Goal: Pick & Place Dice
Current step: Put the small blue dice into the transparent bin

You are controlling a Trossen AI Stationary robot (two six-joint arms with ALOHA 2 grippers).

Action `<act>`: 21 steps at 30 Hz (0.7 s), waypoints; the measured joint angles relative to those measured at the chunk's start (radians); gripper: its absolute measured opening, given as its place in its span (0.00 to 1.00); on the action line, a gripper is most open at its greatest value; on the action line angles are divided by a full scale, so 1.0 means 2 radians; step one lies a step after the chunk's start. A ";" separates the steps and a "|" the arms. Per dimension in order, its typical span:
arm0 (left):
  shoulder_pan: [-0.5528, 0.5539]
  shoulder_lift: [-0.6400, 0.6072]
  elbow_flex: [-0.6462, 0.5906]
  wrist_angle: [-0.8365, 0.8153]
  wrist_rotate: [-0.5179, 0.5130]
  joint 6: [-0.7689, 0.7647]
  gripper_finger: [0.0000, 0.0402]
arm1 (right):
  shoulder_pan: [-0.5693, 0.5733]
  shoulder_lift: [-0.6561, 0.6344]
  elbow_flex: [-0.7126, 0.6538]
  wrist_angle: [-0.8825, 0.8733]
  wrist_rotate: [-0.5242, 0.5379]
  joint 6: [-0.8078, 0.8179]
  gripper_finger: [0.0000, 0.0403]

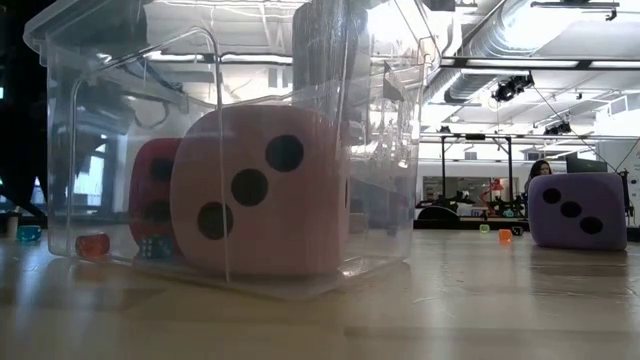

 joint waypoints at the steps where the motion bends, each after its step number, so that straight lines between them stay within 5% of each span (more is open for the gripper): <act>1: 0.004 0.000 0.000 0.003 0.001 0.000 0.99 | 0.000 0.000 0.000 0.000 -0.001 0.000 0.48; 11: 0.029 0.000 0.000 0.050 -0.008 0.042 0.99 | 0.000 0.000 0.000 0.000 -0.001 0.000 0.48; 21: 0.007 0.000 0.000 0.049 -0.018 -0.009 0.99 | 0.000 0.000 0.000 0.000 -0.001 0.000 0.48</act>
